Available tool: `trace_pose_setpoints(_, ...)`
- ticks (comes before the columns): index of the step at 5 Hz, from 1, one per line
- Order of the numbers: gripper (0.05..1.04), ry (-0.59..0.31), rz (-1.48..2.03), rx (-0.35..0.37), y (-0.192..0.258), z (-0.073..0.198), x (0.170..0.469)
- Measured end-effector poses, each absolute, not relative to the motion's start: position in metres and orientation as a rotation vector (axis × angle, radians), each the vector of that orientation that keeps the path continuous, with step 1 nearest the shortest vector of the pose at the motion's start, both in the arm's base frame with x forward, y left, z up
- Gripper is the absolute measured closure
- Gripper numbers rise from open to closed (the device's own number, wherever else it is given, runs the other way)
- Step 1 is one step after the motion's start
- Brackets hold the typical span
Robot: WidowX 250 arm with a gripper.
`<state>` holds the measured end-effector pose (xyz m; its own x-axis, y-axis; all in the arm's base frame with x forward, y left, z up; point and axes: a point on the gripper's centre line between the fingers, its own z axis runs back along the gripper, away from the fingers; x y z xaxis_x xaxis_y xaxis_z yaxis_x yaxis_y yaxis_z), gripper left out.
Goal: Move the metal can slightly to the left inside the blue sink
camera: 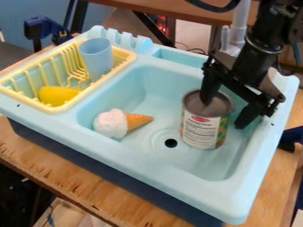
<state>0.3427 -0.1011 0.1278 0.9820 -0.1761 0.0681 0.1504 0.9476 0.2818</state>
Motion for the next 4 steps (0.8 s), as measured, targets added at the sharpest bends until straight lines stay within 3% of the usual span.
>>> trace_pose_setpoints(2, 0.083, -0.107, -0.119, 0.345, -0.082, 0.136, 0.350)
trace_pose_setpoints(4, 0.083, -0.064, -0.074, 0.368, -0.065, 0.126, 0.348)
